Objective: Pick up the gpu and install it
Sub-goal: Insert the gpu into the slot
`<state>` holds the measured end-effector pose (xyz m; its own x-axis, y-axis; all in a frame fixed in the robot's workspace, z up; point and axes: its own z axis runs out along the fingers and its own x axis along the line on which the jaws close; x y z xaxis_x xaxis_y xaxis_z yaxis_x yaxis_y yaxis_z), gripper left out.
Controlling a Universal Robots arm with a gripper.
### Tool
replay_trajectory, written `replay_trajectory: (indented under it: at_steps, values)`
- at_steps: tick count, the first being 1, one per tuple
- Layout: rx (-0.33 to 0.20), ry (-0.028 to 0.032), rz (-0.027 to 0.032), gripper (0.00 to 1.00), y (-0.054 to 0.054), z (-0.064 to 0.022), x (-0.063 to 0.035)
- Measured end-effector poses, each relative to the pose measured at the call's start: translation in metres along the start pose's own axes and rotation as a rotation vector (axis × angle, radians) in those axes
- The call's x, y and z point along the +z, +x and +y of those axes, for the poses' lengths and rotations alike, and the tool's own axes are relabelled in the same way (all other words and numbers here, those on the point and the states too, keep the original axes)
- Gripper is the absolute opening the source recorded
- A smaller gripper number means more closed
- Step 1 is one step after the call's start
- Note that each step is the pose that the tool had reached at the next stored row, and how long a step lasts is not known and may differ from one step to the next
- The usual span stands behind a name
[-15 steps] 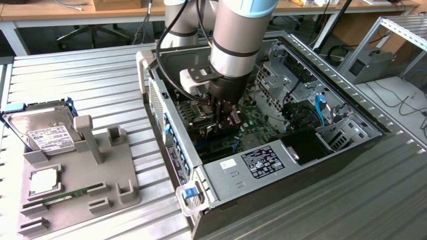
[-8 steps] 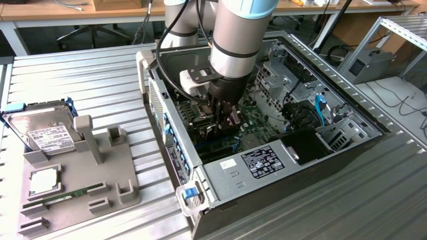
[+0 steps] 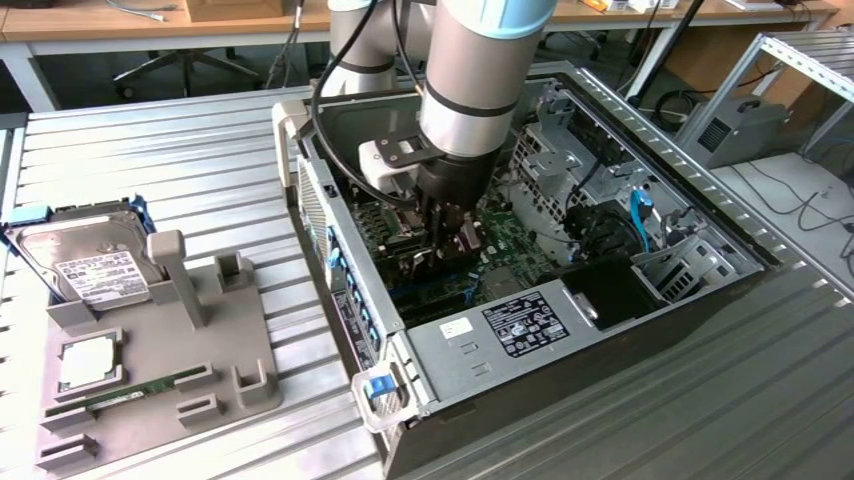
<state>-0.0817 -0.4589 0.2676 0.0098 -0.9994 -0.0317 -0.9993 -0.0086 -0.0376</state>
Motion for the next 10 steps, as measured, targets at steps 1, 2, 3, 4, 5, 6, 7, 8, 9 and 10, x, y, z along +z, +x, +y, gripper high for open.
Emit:
replay_trajectory:
  at_steps: [1,2,3,4,5,6,7,8,9,10]
  values:
    - [0.0,0.0,0.0,0.27,0.0001,0.0,0.0]
    - [0.0,0.0,0.0001,0.27,0.0001,0.0,0.0]
    - [0.0,0.0,0.0001,0.27,0.0001,0.0,0.0]
    - [0.0,0.0,0.0001,0.27,0.0001,0.0,-0.0001]
    - [0.0,0.0,0.0001,0.27,0.0001,0.0,0.0]
    - [0.0,-0.0001,0.0002,0.27,0.0001,0.0,0.0]
    - [0.0,0.0,0.0001,0.27,0.0002,0.0,0.0005]
    - [0.0,-0.0002,0.0006,0.27,0.0002,0.0001,0.0013]
    - [0.0,-0.0003,0.0006,0.27,0.0002,0.0001,0.0017]
    - [0.0,-0.0003,0.0007,0.27,0.0003,0.0001,0.002]
